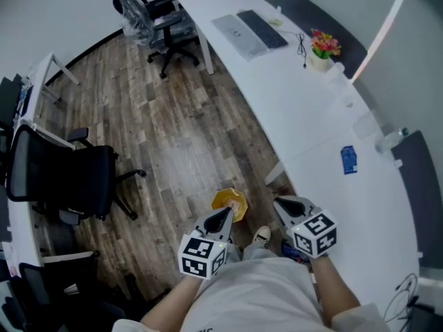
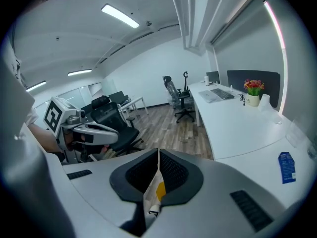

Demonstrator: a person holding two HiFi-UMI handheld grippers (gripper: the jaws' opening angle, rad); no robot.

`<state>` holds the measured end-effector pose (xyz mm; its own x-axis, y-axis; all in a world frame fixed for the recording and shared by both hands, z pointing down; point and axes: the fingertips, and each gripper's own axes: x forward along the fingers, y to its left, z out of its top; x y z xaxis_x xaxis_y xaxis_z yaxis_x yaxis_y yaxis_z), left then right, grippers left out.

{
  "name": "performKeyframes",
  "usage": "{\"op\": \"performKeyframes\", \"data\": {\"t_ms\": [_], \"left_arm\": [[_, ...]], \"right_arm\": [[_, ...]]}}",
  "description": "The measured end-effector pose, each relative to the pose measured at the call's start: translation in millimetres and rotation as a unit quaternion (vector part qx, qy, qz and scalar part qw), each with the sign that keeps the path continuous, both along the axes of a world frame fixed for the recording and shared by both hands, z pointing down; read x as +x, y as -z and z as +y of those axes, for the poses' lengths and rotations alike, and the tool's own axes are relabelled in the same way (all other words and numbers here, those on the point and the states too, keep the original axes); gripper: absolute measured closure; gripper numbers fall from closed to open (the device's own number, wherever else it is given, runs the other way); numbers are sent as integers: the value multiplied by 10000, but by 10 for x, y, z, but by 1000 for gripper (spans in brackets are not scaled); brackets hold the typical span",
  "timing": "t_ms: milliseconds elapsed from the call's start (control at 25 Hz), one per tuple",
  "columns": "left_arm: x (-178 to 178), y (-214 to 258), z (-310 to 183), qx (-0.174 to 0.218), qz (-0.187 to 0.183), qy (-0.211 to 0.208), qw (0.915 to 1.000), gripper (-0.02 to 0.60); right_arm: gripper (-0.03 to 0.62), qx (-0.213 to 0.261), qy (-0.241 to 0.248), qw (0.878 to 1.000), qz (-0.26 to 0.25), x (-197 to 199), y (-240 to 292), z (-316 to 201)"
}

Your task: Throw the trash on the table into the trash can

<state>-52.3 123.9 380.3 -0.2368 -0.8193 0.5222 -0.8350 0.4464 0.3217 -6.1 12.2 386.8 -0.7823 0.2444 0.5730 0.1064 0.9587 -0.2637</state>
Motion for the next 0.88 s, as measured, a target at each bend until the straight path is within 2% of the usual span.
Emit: {"op": "performKeyframes", "data": {"t_ms": [120,320,520,880], "left_arm": [[-55,28,18,59,67,134,9999,581],[-101,72,25,43,-108,219,9997,581],[-78,147,-30,138,-287,10,9995,581],[-32,125,-123,88,-256,-117,9996,581]], "right_arm": [[556,13,-41,10000,-38,8,28,-15],[556,-37,-82,9999,-60,34,15,-36],[556,-31,-76,9999,-80,50,-11,-61],[556,6,-253,9997,-45,194,-35,-218]]}}
